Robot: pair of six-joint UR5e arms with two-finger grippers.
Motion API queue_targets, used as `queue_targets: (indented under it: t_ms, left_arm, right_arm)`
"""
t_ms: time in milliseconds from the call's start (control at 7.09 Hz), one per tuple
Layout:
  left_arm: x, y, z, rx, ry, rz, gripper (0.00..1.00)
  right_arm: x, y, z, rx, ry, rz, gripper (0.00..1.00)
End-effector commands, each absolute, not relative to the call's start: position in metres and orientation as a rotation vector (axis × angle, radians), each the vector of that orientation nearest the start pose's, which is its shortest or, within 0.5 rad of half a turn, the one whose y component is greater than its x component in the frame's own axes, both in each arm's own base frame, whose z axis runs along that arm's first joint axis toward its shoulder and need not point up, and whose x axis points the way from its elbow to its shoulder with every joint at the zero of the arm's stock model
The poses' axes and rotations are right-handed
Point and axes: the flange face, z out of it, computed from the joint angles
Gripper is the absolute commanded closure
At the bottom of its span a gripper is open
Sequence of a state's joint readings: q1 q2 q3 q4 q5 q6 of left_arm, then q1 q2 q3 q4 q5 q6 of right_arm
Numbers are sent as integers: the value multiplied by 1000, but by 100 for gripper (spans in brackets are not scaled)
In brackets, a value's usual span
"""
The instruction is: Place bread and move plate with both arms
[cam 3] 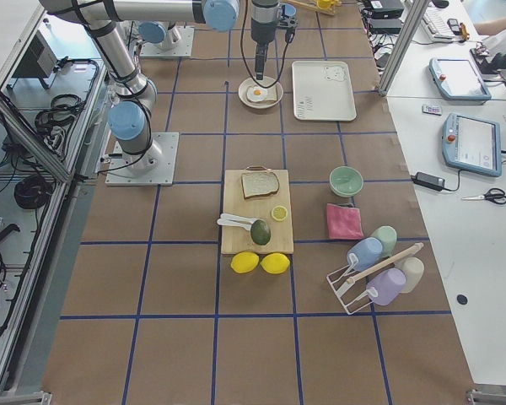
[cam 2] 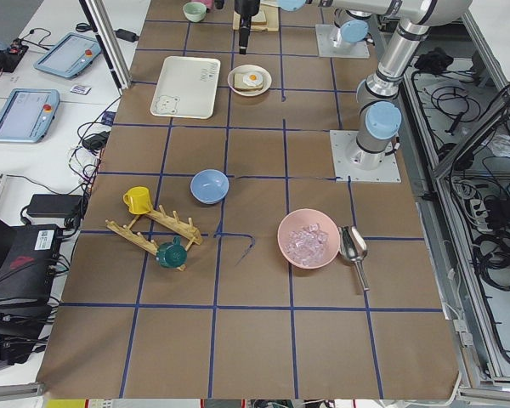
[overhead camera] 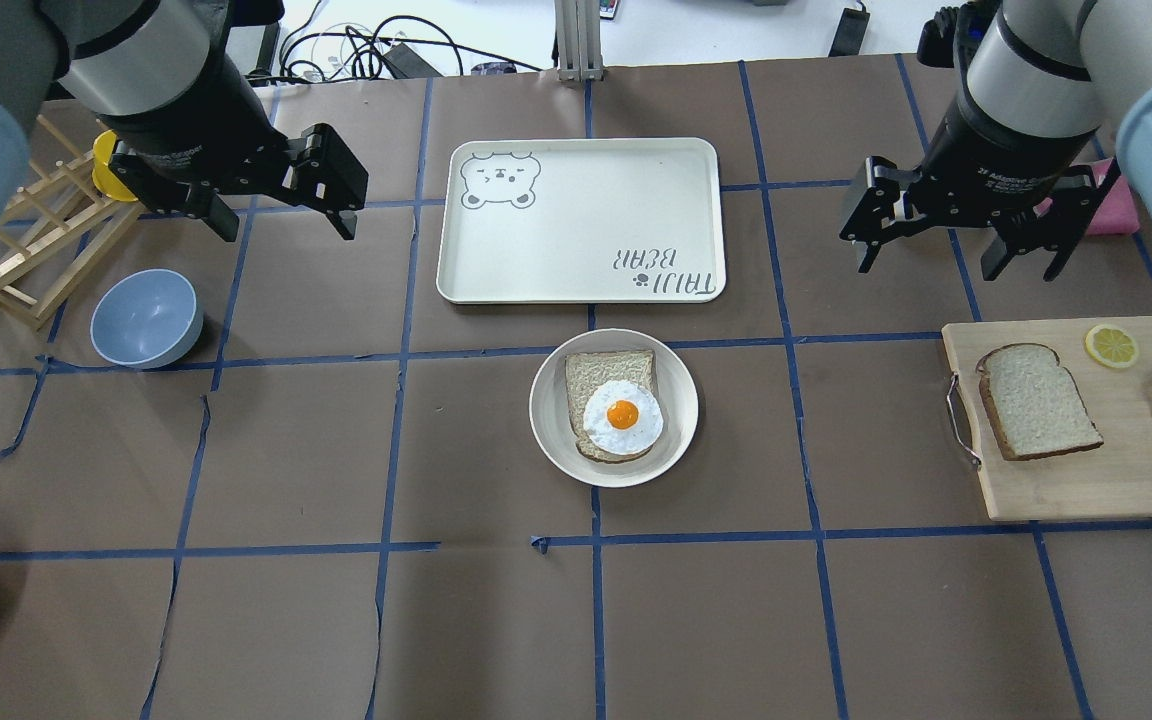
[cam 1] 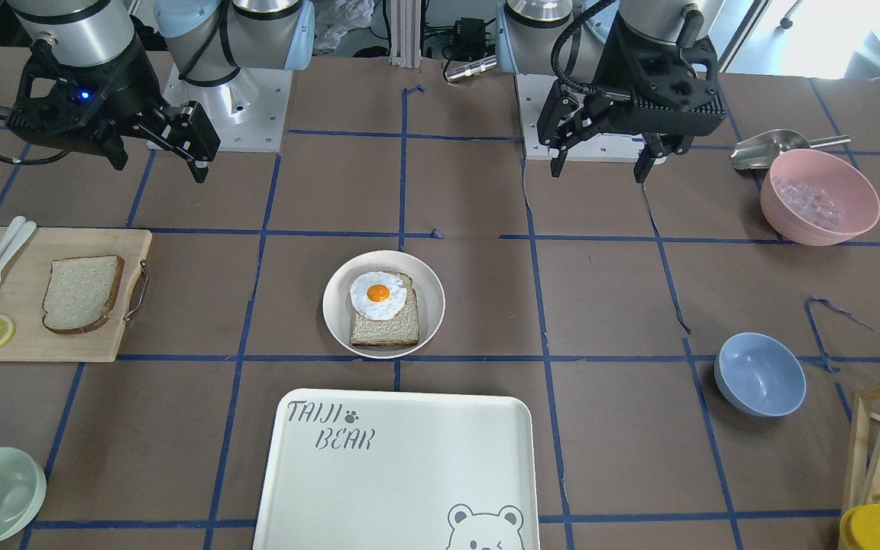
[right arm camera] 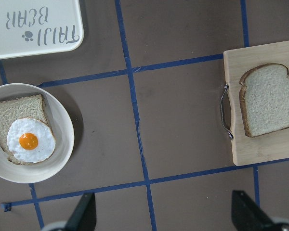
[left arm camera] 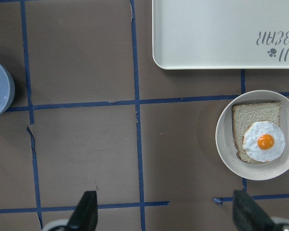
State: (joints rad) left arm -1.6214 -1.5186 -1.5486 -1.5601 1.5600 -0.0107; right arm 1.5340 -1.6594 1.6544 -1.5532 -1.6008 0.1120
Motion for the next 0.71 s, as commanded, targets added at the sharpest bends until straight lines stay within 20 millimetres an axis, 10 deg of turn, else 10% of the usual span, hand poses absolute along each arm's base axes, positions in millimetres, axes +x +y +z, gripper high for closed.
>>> queue_targets:
  t_ms: [0, 564]
  left_arm:
    - [-158, -469, 525, 66, 3151, -132, 0]
    - [-158, -469, 525, 66, 3151, -133, 0]
  right_arm:
    - [114, -458, 495, 236, 3160, -6, 0]
    - [130, -455, 501, 205, 3130, -16, 0]
